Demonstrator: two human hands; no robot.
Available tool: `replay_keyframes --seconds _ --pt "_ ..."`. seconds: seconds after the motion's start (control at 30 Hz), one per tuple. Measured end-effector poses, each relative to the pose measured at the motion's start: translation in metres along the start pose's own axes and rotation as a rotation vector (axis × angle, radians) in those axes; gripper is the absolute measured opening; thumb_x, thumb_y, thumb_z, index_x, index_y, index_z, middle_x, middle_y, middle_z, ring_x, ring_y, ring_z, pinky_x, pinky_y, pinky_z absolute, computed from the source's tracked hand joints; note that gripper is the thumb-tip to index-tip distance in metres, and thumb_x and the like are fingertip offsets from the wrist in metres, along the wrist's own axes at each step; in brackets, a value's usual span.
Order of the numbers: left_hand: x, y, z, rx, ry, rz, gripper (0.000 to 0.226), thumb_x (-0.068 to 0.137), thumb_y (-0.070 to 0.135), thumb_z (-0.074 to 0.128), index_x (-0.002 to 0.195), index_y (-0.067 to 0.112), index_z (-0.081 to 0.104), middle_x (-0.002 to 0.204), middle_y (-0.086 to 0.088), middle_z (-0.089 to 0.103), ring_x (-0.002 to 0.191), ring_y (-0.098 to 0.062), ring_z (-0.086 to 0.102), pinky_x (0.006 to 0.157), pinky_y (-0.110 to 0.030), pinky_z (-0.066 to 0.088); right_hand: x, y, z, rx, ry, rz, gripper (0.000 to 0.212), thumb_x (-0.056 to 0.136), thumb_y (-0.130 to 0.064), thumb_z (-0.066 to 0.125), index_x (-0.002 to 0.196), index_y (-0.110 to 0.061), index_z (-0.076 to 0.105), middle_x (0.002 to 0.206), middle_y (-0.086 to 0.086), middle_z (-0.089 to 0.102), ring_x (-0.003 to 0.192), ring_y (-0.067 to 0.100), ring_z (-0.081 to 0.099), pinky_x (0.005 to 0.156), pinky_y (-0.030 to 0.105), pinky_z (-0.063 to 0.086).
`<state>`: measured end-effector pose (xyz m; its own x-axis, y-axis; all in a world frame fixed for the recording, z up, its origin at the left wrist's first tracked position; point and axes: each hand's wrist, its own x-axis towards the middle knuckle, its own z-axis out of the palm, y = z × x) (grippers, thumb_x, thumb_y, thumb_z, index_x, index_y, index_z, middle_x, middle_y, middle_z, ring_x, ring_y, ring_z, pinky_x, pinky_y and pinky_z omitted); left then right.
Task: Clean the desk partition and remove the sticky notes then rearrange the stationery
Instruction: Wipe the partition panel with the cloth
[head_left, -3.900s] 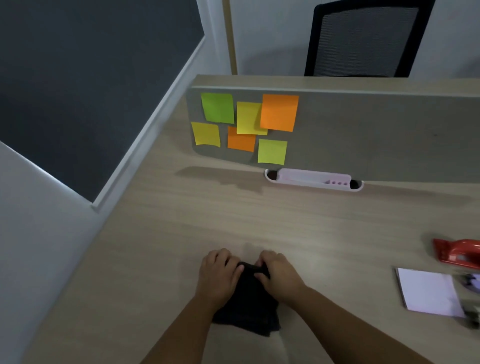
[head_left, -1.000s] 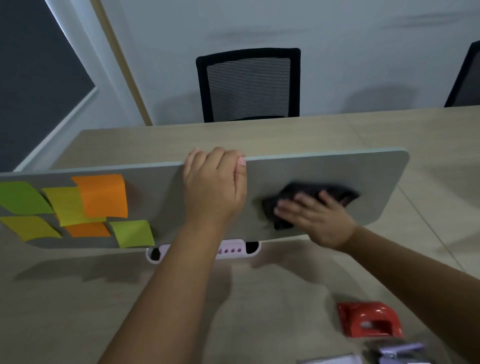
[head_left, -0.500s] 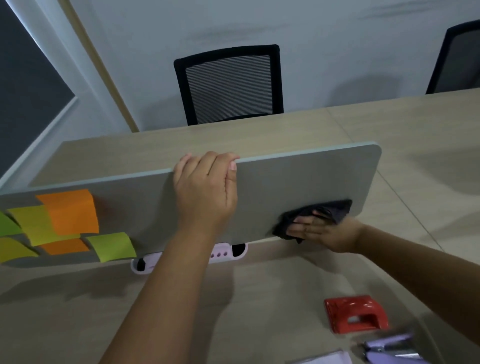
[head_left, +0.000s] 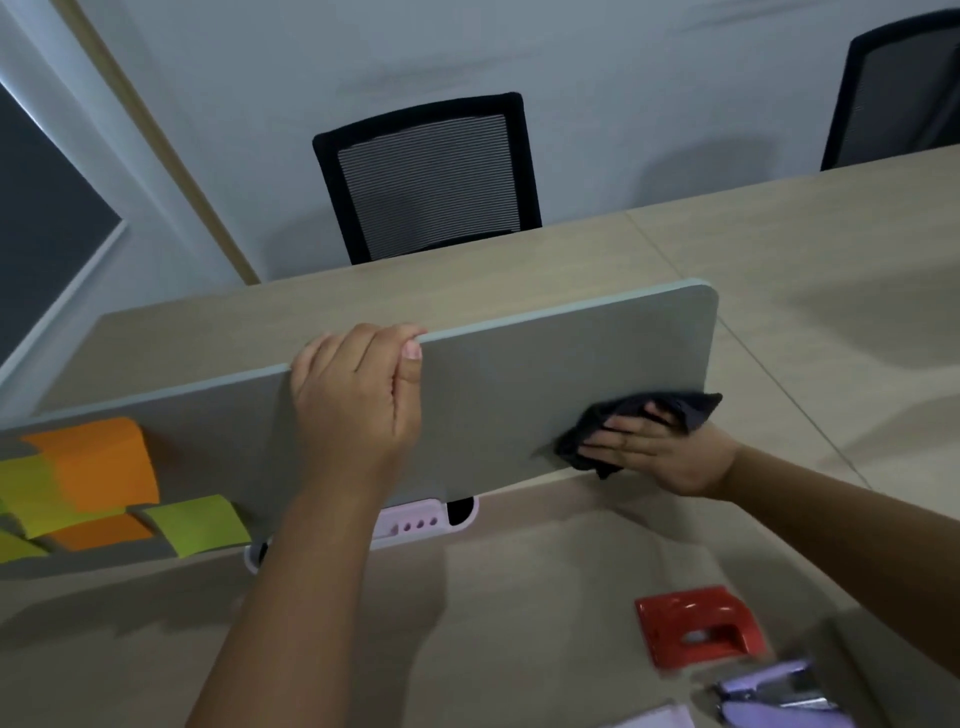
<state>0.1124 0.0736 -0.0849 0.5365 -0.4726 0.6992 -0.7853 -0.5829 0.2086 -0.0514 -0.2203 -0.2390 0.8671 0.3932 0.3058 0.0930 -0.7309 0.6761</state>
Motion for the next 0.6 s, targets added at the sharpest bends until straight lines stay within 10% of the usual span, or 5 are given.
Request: replay_keyframes --seconds 0.27,0.6 --pt "-0.029 -0.05 -0.025 0.248 0.072 -0.29 0.034 0.096 0.032 0.039 0.119 0.026 0.063 0.127 0.0 0.063 0.135 -0.028 0.039 0.109 -0.056 0.021 0.114 0.015 -0.077 0.208 0.445 0.613 0.067 0.09 -0.015 0.049 0.151 -0.023 0.023 0.162 -0.001 0.012 0.15 0.022 0.003 0.118 0.043 -0.006" --pt "-0.037 -0.087 -0.056 0.114 0.152 -0.451 0.036 0.095 0.026 0.033 0.119 0.028 0.06 0.125 0.004 0.062 0.133 -0.016 0.044 0.112 -0.053 0.007 0.278 -0.079 -0.175 0.567 0.264 0.451 0.049 0.085 -0.019 0.043 0.132 -0.015 0.056 0.131 0.003 0.06 0.119 0.026 0.056 0.105 0.038 0.027"
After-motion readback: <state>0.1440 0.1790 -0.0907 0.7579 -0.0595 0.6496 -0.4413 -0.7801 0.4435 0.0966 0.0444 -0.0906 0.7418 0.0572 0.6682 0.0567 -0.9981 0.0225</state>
